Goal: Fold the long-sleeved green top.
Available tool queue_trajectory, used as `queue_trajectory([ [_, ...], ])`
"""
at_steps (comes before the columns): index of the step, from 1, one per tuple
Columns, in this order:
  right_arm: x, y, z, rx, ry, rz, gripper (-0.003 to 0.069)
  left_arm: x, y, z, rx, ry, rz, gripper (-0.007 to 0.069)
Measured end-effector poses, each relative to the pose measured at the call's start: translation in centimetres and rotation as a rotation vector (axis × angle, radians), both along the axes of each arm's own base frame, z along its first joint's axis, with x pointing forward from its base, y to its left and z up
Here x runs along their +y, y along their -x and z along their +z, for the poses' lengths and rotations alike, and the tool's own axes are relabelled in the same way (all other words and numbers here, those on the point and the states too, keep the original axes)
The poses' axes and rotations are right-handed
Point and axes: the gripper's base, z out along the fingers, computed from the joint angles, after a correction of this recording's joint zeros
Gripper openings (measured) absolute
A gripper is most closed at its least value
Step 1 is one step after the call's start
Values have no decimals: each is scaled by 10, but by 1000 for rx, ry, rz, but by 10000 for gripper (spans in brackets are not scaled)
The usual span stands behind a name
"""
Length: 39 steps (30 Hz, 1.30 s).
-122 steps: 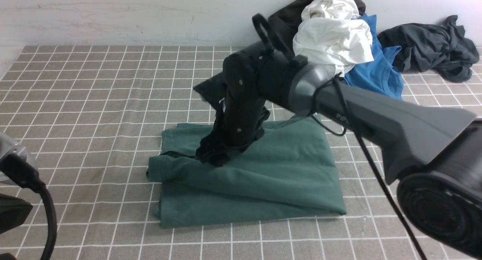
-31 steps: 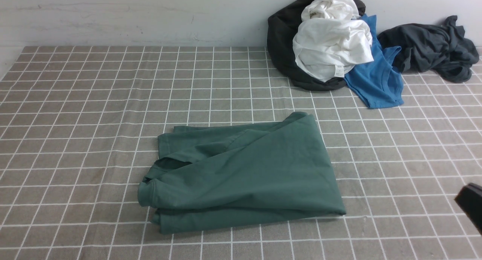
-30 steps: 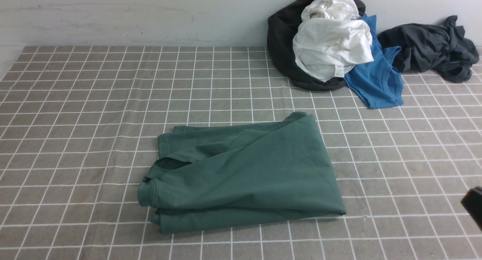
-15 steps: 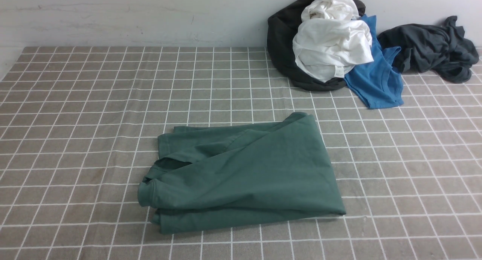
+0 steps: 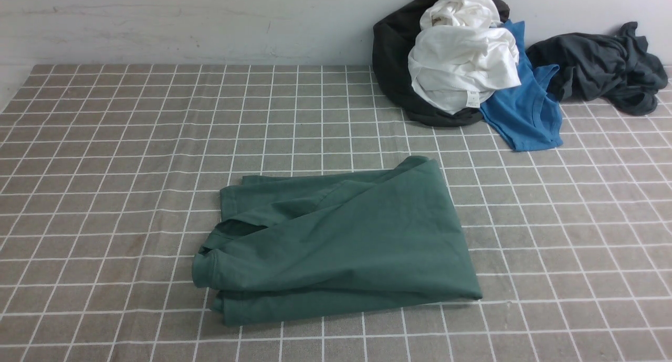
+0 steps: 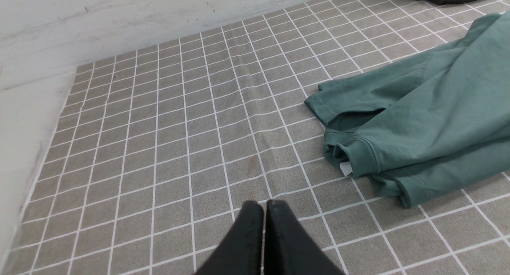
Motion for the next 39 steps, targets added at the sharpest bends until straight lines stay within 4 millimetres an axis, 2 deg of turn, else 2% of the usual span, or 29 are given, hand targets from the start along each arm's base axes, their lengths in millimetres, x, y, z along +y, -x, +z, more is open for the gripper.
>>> queue_trajectory([
  [33,0,0,0,1,3,1,-14,0,0,0,0,0,0,-7],
  [39,0,0,0,1,3,1,-14,-2,-5,-6,-16,15,-3,-7],
])
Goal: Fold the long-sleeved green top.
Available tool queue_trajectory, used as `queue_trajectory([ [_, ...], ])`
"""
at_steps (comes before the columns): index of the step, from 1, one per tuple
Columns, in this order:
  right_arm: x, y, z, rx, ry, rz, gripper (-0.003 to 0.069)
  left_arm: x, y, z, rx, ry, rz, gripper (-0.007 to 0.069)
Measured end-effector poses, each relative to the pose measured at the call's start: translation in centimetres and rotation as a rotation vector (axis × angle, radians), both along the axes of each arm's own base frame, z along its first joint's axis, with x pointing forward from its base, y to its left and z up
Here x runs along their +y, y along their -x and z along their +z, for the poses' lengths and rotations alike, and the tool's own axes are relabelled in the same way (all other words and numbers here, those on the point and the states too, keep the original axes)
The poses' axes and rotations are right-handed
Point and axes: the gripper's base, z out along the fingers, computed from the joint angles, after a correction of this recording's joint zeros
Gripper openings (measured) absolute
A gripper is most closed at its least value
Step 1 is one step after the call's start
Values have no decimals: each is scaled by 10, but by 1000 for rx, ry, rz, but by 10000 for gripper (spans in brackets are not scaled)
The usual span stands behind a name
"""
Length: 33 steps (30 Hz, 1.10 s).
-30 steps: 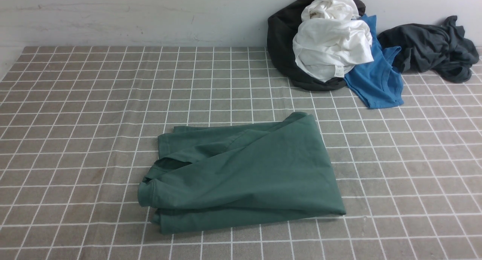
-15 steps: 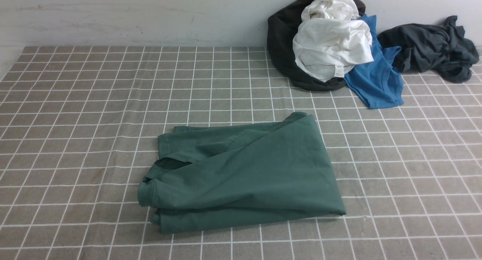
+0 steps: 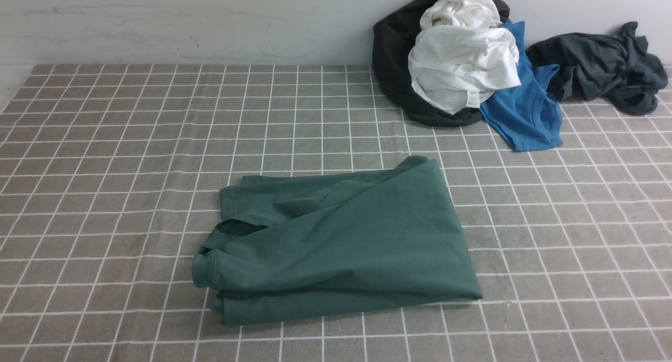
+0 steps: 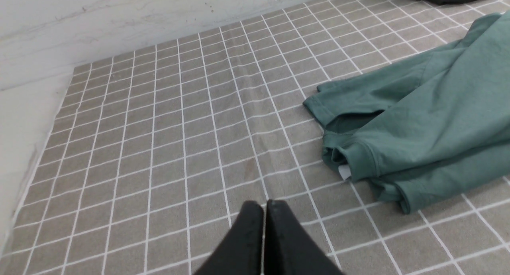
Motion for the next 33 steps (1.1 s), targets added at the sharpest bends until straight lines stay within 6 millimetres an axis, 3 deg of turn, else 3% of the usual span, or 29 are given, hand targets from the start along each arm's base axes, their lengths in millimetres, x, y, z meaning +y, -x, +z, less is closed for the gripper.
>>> queue_trajectory([
  [7,0,0,0,1,0,0,-14,-3,-16,-18,-129,99,91,-7],
  [10,0,0,0,1,0,0,-14,0,-26,-39,-145,112,165,-7],
  [11,0,0,0,1,0,0,-14,2,-31,-57,-122,110,205,-7],
  [17,0,0,0,1,0,0,-14,4,-36,-93,-40,132,244,-7],
  [33,0,0,0,1,0,0,-14,5,-35,-97,-18,127,237,-7],
])
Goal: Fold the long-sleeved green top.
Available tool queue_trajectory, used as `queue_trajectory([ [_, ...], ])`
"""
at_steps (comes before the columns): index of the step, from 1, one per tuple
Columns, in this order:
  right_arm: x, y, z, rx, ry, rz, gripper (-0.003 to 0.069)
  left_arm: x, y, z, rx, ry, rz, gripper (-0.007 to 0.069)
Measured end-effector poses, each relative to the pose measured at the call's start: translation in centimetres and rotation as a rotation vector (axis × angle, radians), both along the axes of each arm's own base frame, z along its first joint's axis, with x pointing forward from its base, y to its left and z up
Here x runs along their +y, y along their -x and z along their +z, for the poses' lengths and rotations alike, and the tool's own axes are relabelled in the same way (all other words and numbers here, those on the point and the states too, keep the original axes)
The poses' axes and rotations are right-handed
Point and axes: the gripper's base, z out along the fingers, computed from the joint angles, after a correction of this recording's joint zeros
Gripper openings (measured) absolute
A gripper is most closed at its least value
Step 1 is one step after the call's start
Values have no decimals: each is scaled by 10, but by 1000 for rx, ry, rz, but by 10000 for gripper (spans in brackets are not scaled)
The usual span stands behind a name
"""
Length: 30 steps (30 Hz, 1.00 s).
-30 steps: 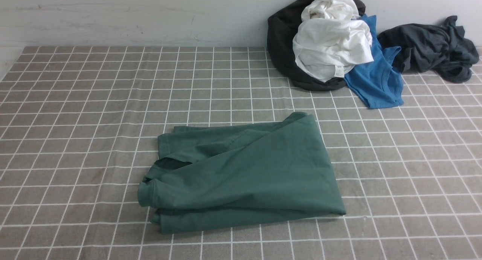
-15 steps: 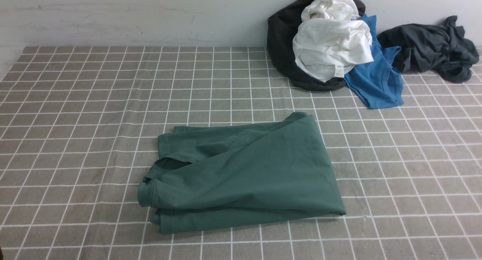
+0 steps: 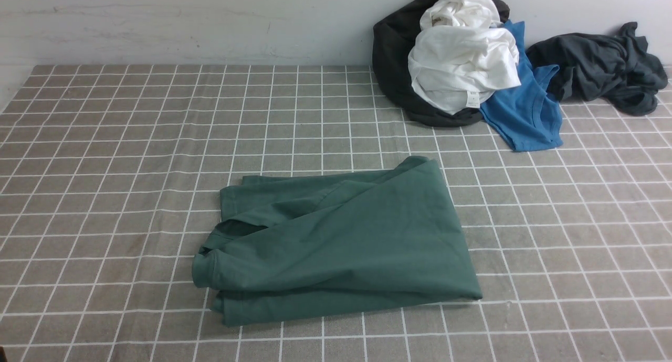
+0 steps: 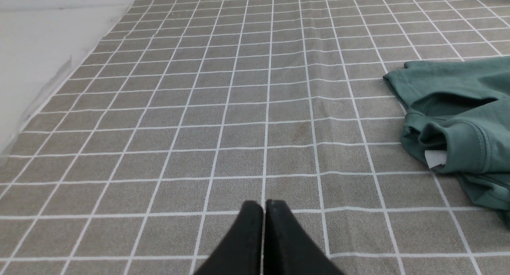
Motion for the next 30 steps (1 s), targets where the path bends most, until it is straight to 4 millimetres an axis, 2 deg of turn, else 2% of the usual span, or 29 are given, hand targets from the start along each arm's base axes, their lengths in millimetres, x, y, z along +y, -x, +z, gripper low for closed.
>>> queue_trajectory([
  [30,0,0,0,1,22,4,-14,0,0,0,1,-4,-9,-7],
])
